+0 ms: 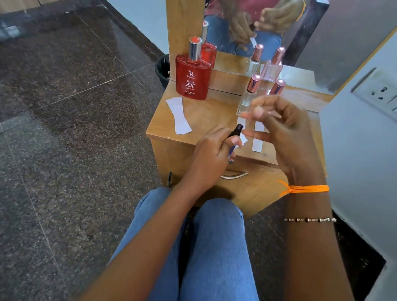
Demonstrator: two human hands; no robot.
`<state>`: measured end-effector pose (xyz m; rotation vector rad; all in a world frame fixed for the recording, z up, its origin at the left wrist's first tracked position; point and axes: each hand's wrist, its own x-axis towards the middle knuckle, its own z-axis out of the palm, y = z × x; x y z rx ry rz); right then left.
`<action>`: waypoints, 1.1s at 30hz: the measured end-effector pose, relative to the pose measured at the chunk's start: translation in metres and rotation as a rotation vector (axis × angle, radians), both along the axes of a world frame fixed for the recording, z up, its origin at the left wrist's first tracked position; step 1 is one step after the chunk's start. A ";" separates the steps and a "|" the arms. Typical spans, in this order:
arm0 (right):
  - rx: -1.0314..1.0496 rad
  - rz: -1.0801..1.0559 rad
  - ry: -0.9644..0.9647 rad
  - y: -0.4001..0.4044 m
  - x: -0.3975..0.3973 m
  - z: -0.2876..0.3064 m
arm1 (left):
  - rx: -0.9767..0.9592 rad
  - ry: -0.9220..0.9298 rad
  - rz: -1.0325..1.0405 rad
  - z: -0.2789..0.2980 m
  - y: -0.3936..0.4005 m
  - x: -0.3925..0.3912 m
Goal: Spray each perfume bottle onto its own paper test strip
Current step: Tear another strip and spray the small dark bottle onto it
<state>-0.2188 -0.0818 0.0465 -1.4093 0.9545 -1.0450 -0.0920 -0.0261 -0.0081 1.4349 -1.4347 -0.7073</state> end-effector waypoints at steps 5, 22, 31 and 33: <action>0.153 -0.157 -0.134 0.007 0.004 -0.018 | 0.098 0.152 0.137 0.011 -0.006 0.002; -0.185 -0.193 0.305 0.029 0.031 -0.067 | 0.270 0.474 0.192 0.011 -0.008 0.005; 0.137 -0.094 -0.075 0.025 0.021 -0.069 | 0.229 0.335 0.219 0.004 -0.010 0.015; 0.116 -0.054 -0.047 0.027 0.020 -0.072 | 0.241 0.346 0.227 0.004 -0.010 0.015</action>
